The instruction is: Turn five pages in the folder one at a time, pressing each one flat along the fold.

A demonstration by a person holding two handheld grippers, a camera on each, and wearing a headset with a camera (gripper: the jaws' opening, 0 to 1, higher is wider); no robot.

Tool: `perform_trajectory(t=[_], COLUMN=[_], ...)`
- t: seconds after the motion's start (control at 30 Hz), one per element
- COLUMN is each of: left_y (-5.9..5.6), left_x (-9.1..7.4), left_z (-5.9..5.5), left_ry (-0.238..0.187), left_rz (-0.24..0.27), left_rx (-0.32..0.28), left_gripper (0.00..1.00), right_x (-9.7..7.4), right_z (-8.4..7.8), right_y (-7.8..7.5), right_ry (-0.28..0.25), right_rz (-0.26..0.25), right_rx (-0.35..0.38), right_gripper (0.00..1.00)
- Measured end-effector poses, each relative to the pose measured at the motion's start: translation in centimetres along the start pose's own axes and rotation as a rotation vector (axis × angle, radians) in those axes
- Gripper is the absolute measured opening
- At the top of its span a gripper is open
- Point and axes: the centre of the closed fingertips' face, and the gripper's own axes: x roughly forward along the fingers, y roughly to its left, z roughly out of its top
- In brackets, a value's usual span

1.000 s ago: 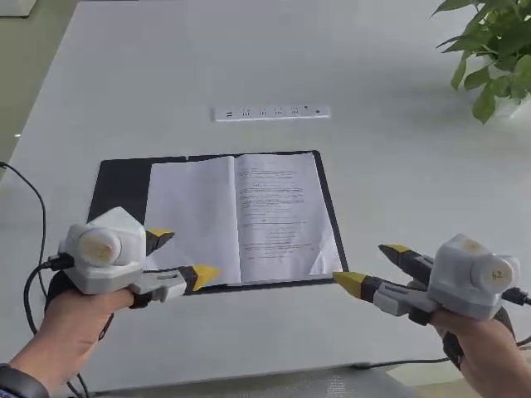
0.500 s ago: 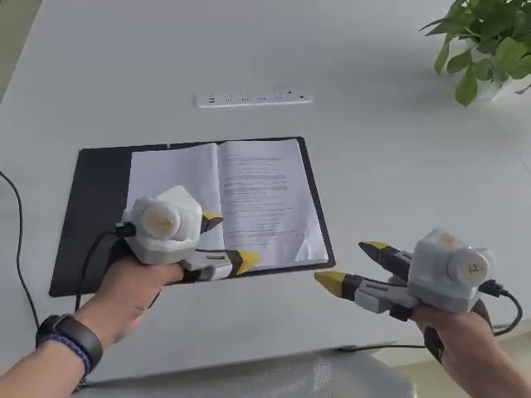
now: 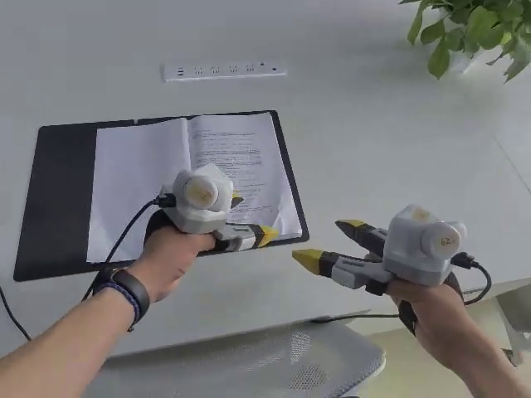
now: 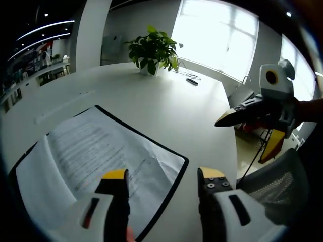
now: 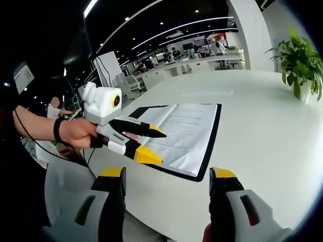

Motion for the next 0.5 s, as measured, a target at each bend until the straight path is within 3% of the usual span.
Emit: perform_trajectory(t=[0.2,0.4,0.5], left_y=[-0.5,0.8,1.0], left_x=[2.0,3.5,4.7], left_z=[0.3,0.7,-0.2], left_ry=[0.005,-0.010,0.017], left_rz=[0.006,0.073,0.090], left_rx=[0.000,0.002,0.007], left_gripper=[0.55,0.53,0.55], right_x=[-0.2,-0.1,0.1], right_z=[-0.2,0.2,0.2], right_y=[-0.5,-0.9,-1.2], right_ry=[0.000,-0.011,-0.010], right_rz=[0.001,0.007,0.012], right_rx=[0.015,0.033,0.039], right_gripper=[0.65,0.63,0.63])
